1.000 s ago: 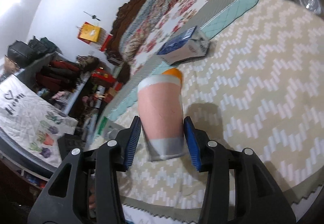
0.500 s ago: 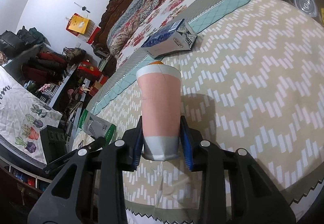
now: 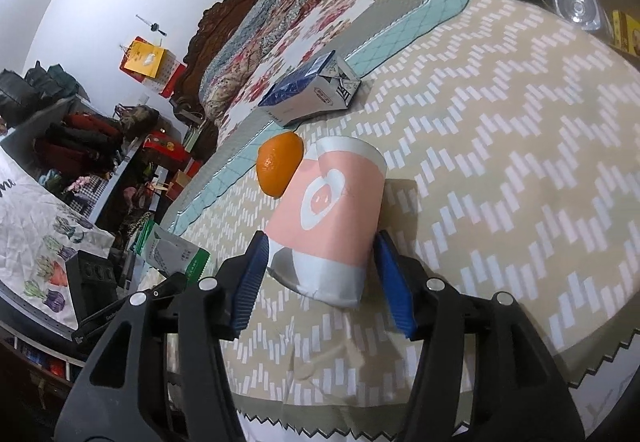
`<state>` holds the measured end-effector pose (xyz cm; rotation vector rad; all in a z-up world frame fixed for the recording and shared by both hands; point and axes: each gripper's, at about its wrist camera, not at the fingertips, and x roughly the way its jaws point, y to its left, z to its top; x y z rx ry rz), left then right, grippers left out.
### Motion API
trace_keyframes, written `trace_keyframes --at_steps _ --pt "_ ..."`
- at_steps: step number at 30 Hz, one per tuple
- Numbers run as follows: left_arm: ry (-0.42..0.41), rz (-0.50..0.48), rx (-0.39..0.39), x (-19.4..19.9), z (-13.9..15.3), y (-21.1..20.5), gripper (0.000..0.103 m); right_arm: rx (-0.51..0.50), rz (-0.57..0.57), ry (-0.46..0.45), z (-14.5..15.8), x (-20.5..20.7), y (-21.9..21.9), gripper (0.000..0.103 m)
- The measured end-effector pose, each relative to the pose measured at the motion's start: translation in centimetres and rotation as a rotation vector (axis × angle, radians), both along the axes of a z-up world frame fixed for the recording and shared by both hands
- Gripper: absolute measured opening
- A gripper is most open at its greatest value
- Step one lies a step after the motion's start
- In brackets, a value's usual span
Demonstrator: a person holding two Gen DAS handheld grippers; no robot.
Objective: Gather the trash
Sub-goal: 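Lift the green wrapper with the left tool while the right tool lifts the pink cup, then carry both items over the wastebasket and open both tools to drop them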
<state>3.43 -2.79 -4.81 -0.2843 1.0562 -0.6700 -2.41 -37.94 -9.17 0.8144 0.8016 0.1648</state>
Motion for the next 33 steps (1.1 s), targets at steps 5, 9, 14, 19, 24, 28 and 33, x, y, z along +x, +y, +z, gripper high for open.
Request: trace_keyframes --at_steps 5,9,14,19,24,28,33 --pt "-0.002 -0.033 0.007 -0.1 0.5 -1.9 0.008 0.054 0.045 0.019 -1.1 0.8 0.0 0.031" --pt "-0.001 -0.071 0.021 0.0 0.8 -4.1 0.008 0.113 0.022 -0.017 -1.1 0.1 -1.5 0.025" --pt "-0.004 -0.167 0.044 0.5 1.4 -9.5 0.008 0.098 -0.083 -0.06 -0.3 -1.8 -5.8 0.025" --pt "-0.027 -0.323 0.054 1.5 3.2 -18.9 0.008 -0.002 -0.287 -0.123 1.7 -5.5 -12.6 0.025" --pt "-0.072 -0.493 0.058 1.7 5.2 -30.3 0.008 -0.217 -0.528 -0.111 3.4 -9.4 -19.7 0.025" --pt "-0.063 -0.585 0.057 2.3 5.9 -39.5 0.008 -0.329 -0.586 -0.057 2.7 -9.2 -23.3 0.025" --pt "-0.051 -0.64 0.082 2.9 5.4 -47.8 0.008 -0.376 -0.503 0.013 0.7 -6.8 -25.6 0.03"
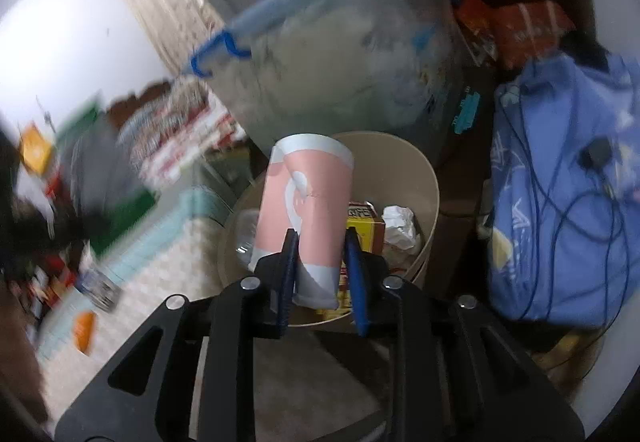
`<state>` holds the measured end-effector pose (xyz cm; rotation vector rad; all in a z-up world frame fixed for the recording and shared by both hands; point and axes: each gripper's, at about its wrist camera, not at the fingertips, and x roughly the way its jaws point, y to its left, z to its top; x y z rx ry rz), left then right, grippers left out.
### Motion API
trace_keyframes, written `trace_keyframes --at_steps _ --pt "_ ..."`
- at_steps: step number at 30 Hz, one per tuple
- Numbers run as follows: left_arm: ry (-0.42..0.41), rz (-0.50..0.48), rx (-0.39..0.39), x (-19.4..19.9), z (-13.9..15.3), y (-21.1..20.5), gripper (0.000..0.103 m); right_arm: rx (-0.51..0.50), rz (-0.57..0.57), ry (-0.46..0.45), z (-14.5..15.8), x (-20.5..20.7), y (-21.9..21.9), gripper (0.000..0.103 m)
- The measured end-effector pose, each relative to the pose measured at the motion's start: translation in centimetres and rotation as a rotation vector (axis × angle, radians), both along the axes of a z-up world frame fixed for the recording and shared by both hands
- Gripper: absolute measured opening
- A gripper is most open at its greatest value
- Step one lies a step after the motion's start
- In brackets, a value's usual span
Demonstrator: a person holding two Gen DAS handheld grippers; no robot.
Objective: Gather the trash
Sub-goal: 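Carry both items over the wastebasket and open both tools to drop them, then move both open tools back over the orange peel and milk carton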
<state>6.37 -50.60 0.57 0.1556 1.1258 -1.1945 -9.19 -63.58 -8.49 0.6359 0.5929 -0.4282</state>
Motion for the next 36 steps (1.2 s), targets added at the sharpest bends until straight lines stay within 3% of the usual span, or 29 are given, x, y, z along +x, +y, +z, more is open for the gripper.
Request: trace_keyframes --at_steps 2,4,5,6,7,9,16,21,25,29,33,36 --pt "-0.011 -0.011 0.023 0.1 -0.5 -2.6 0.008 0.06 0.077 -0.011 -0.7 0.9 -0.8 0.033" --pt "-0.021 -0.014 0.05 0.2 -1.2 -5.2 0.009 -0.002 0.098 0.035 -0.6 1.3 -0.6 0.044" --pt "-0.02 -0.014 0.06 0.4 -1.5 -6.4 0.009 -0.021 0.092 0.035 -0.5 1.2 -0.6 0.053" --pt "-0.019 -0.011 0.071 0.6 -1.9 -7.3 0.01 -0.034 0.085 0.021 -0.3 0.8 -0.6 0.072" --pt "-0.025 0.0 0.083 0.9 -2.4 -8.1 0.014 -0.044 0.066 -0.015 -0.1 0.0 -0.6 0.078" --pt "-0.034 0.007 0.106 1.1 -3.1 -9.4 0.034 -0.047 0.046 -0.027 0.2 -0.5 -0.5 0.078" --pt "-0.065 0.002 0.122 0.7 -3.7 -8.9 0.043 0.008 -0.002 -0.112 0.5 -2.7 -0.2 0.077" --pt "-0.053 0.024 0.056 0.6 -1.6 -3.3 0.043 0.024 -0.009 -0.136 1.2 -3.0 0.7 0.073" --pt "-0.062 0.071 0.0 0.2 0.0 3.9 0.043 0.031 0.039 -0.168 2.4 -2.4 2.6 0.068" --pt "-0.125 0.146 -0.018 0.0 0.9 12.3 0.054 0.032 0.128 -0.164 3.1 -0.2 5.2 0.067" --pt "-0.225 0.319 0.026 1.4 1.1 21.6 0.064 0.037 0.244 -0.146 3.5 3.1 8.9 0.067" --pt "-0.21 0.478 0.098 3.7 -0.2 27.6 0.064 0.028 0.352 -0.115 3.7 6.2 12.6 0.069"
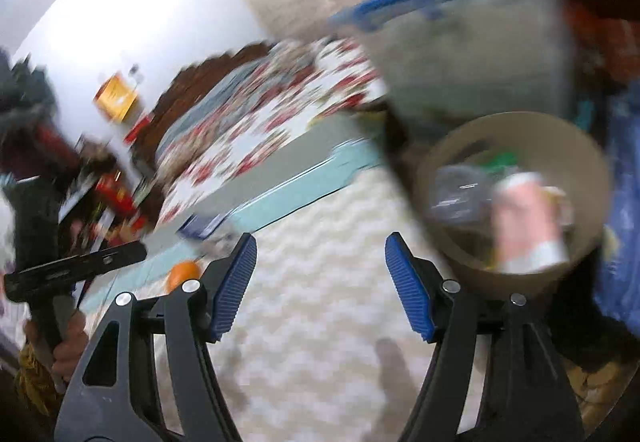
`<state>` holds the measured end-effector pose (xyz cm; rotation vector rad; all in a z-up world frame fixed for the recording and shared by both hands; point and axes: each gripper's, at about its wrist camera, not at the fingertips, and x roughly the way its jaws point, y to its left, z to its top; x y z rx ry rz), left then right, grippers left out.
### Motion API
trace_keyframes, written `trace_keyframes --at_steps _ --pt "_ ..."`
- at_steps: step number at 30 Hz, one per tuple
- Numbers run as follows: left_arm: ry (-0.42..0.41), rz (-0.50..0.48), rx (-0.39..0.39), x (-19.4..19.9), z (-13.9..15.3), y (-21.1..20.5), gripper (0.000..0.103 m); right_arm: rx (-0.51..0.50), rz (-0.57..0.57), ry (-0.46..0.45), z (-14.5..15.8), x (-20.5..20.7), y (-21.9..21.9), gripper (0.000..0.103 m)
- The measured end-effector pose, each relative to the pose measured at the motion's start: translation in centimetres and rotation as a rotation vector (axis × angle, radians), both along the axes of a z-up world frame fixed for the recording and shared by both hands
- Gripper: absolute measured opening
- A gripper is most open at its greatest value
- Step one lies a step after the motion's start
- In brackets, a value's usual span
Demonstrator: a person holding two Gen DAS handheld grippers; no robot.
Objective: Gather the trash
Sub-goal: 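Move both open tools back over the orange peel and milk carton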
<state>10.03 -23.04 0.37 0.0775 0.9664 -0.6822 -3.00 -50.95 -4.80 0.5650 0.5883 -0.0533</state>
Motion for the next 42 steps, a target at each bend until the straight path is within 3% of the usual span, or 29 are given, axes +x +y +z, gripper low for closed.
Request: trace_keyframes --at_steps 3,6,13,22,42 --pt "0.064 0.124 0.025 2.1 -2.0 4.4 0.064 -0.014 0.092 0.027 -0.2 2.6 3.8 0.069" --pt "0.112 0.154 0.02 3.0 -3.7 5.9 0.064 -0.011 0.166 0.074 -1.2 4.7 7.4 0.069" --pt "0.039 0.156 0.119 2.2 -5.5 4.6 0.064 -0.023 0.223 0.171 -4.0 6.6 12.5 0.069" --pt "-0.015 0.23 0.145 2.0 -6.4 6.3 0.066 0.002 0.187 0.165 -5.2 6.5 12.3 0.069" --pt "-0.023 0.303 0.17 1.8 -7.2 8.5 0.071 0.003 0.182 0.177 -5.0 6.7 11.9 0.073"
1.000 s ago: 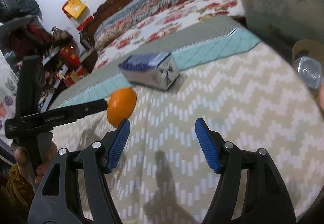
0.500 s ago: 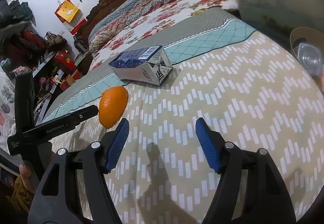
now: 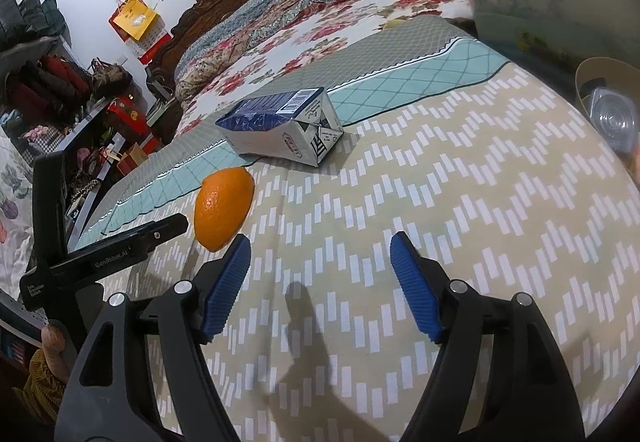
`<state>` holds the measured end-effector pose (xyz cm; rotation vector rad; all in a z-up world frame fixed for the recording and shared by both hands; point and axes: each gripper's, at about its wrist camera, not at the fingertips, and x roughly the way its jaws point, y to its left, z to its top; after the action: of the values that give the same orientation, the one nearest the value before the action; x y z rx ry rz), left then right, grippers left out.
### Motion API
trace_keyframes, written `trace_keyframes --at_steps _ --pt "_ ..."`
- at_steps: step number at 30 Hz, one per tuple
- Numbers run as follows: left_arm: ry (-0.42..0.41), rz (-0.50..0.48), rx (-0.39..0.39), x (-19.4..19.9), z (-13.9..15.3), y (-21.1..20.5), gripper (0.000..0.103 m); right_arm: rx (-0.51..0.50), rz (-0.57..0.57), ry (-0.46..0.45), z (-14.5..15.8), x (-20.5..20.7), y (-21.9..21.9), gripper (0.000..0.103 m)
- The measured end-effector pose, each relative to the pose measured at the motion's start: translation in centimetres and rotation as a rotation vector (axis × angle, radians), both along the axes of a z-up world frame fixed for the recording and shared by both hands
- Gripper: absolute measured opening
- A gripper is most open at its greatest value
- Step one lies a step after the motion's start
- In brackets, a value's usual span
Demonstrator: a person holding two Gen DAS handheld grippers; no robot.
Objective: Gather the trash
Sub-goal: 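Move both open tools back over the orange peel and milk carton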
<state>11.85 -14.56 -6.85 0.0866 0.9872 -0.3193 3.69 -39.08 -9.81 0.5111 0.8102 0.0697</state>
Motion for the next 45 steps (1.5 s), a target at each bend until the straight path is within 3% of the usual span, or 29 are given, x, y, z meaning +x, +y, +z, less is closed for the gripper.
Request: trace_keyframes --at_steps 10,18,25,36,45 --pt "-0.014 0.014 0.013 0.0 -0.2 0.6 0.079 0.0 0.0 0.0 0.0 0.0 0.0 0.073" --pt "0.001 0.04 0.012 0.4 -0.4 1.1 0.094 0.001 0.0 0.0 0.0 0.0 0.0 0.074" --pt "0.0 0.033 0.024 0.5 -0.5 1.2 0.094 0.003 -0.001 0.0 0.0 0.0 0.0 0.074" --pt "0.003 -0.042 0.113 -0.7 -0.9 0.7 0.094 -0.002 0.002 0.001 -0.1 0.1 0.1 0.075" --pt "0.005 -0.08 0.103 -1.4 -0.9 1.3 0.094 -0.005 0.025 0.0 -0.2 0.4 0.7 0.082"
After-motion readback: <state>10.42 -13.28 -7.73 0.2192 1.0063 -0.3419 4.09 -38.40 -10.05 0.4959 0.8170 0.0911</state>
